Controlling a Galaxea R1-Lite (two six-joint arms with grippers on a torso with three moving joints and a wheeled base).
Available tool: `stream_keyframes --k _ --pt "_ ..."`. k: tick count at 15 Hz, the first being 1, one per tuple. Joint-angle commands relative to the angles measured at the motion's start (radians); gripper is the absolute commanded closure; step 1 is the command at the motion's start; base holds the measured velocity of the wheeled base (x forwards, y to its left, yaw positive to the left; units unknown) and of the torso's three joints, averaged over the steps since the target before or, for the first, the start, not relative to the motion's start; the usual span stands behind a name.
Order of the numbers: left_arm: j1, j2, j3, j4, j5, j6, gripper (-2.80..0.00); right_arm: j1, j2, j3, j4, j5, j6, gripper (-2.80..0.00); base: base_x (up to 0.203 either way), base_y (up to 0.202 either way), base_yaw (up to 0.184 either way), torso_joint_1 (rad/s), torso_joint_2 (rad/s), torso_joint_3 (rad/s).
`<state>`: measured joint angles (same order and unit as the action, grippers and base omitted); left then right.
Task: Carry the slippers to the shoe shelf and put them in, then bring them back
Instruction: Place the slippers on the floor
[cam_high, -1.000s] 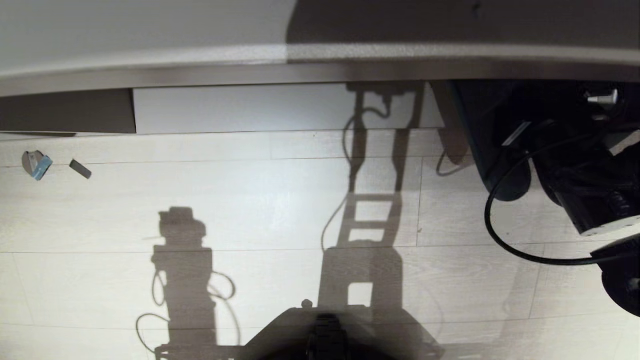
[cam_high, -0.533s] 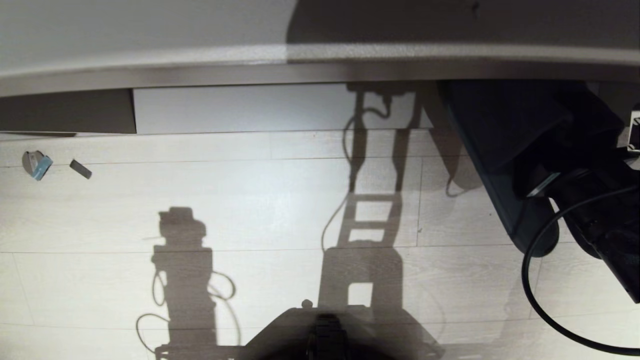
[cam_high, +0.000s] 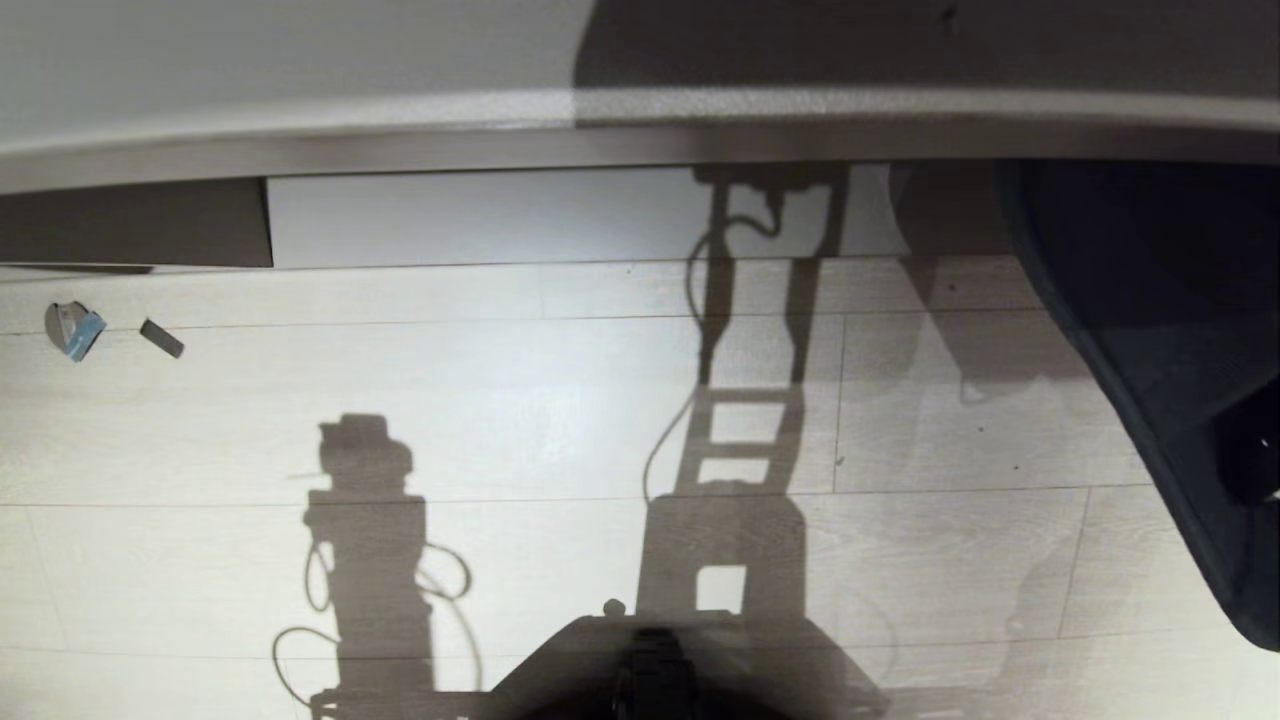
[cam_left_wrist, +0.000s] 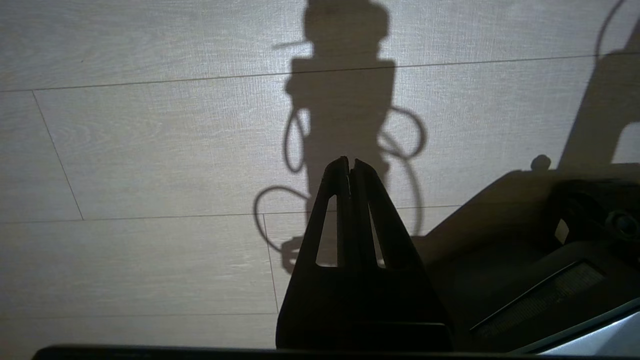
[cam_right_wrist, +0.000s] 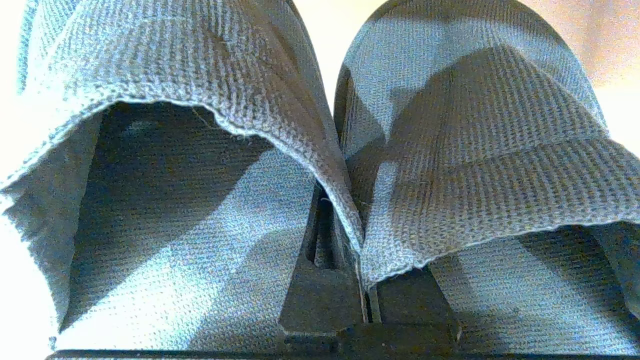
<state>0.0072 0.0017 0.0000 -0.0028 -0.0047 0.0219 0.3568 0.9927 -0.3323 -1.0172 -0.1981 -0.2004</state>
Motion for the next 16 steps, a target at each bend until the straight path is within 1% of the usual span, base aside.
stream_keyframes --k 1,3,5,8,10,11,12,14,15,16 --pt "0.000 0.000 0.000 0.000 0.000 0.000 0.00 -0.019 -0.191 0.006 0.139 0.001 0.008 0.00 0.000 0.000 0.000 0.000 0.00 0.000" --pt "0.000 0.000 0.000 0.000 0.001 -0.001 0.00 -0.074 -0.334 -0.007 0.318 0.016 0.033 0.00 0.000 0.000 0.000 0.000 0.00 0.000" --pt "0.000 0.000 0.000 0.000 -0.001 0.001 0.00 -0.136 -0.446 -0.017 0.456 0.030 0.043 0.00 0.000 0.000 0.000 0.000 0.00 0.000" --pt "0.000 0.000 0.000 0.000 -0.001 0.001 0.00 -0.248 -0.577 -0.018 0.618 0.076 0.070 0.00 0.000 0.000 0.000 0.000 0.00 0.000" --pt "0.000 0.000 0.000 0.000 -0.001 0.001 0.00 -0.336 -0.633 -0.009 0.659 0.122 0.105 0.00 0.000 0.000 0.000 0.000 0.00 0.000" --pt "0.000 0.000 0.000 0.000 0.000 0.001 0.00 -0.374 -0.661 0.002 0.672 0.166 0.120 0.00 0.000 0.000 0.000 0.000 0.00 0.000" --pt "0.000 0.000 0.000 0.000 0.000 0.001 0.00 -0.407 -0.687 0.019 0.677 0.193 0.128 0.00 0.000 0.000 0.000 0.000 0.00 0.000" --pt "0.000 0.000 0.000 0.000 0.000 0.000 0.00 -0.429 -0.715 0.063 0.664 0.216 0.130 0.00 0.000 0.000 0.000 0.000 0.00 0.000" --pt "0.000 0.000 0.000 0.000 0.002 -0.002 0.00 -0.430 -0.716 0.090 0.631 0.226 0.133 0.00 0.000 0.000 0.000 0.000 0.00 0.000" --pt "0.000 0.000 0.000 -0.001 0.003 -0.005 0.00 -0.424 -0.720 0.113 0.604 0.261 0.140 0.00 0.000 0.000 0.000 0.000 0.00 0.000"
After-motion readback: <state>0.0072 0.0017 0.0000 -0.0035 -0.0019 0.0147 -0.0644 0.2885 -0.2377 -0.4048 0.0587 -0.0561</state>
